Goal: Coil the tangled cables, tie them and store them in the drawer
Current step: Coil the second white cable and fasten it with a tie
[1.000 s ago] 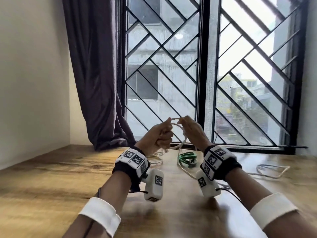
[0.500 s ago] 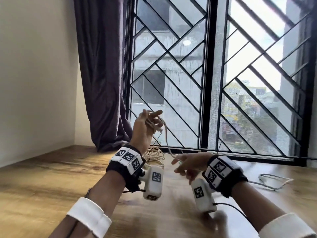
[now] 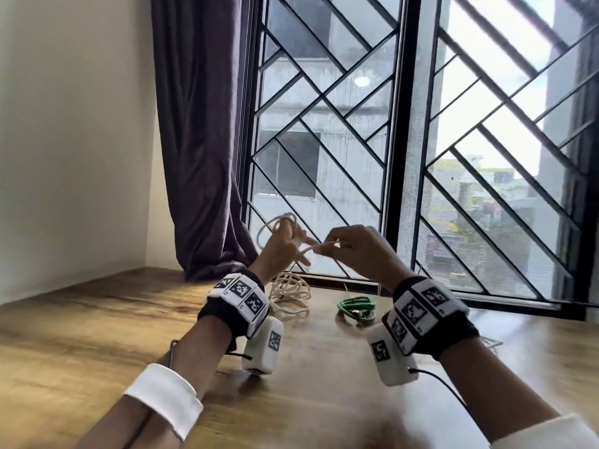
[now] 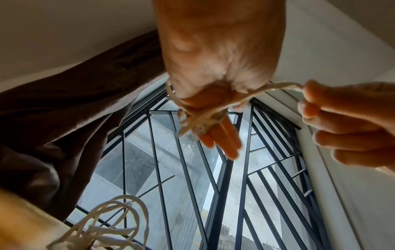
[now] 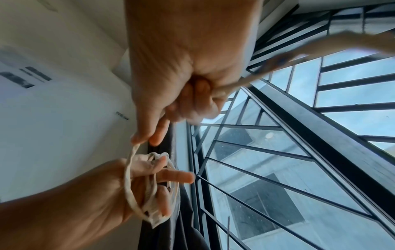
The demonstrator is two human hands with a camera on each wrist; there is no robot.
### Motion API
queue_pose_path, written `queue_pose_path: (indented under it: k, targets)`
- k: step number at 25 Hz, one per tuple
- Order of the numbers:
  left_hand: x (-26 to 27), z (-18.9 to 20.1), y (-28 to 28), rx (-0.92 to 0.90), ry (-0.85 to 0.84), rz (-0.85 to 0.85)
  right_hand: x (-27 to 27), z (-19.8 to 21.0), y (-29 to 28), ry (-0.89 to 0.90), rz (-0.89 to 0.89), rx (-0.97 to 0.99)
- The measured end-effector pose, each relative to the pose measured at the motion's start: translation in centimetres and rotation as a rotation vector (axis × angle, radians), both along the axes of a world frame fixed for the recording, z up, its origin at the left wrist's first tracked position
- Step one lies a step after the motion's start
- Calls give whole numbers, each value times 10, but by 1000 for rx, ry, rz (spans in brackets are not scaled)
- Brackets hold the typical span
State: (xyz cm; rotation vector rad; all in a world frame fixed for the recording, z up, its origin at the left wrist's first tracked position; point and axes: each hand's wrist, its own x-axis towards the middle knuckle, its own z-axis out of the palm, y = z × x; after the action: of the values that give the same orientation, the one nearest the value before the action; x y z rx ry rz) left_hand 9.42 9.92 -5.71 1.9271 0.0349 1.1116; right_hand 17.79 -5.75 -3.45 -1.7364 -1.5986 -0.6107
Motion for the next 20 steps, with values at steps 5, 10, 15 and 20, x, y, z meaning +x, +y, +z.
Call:
queue_pose_path:
  k: [5,10,15,20]
  targets:
    - [-8,4,-27,-70,94,-202,23,-5,-10,131,-295,322]
    - [-19,8,-41,-268,271,-603,18,-14,-4,-40,-432,213]
    - [-29,20,-34,-490,-32,-899,27,-19,-4,3,-427,18]
    - [-27,21,-30,-585,-318,-877,40,-24,-4,19,-262,-222]
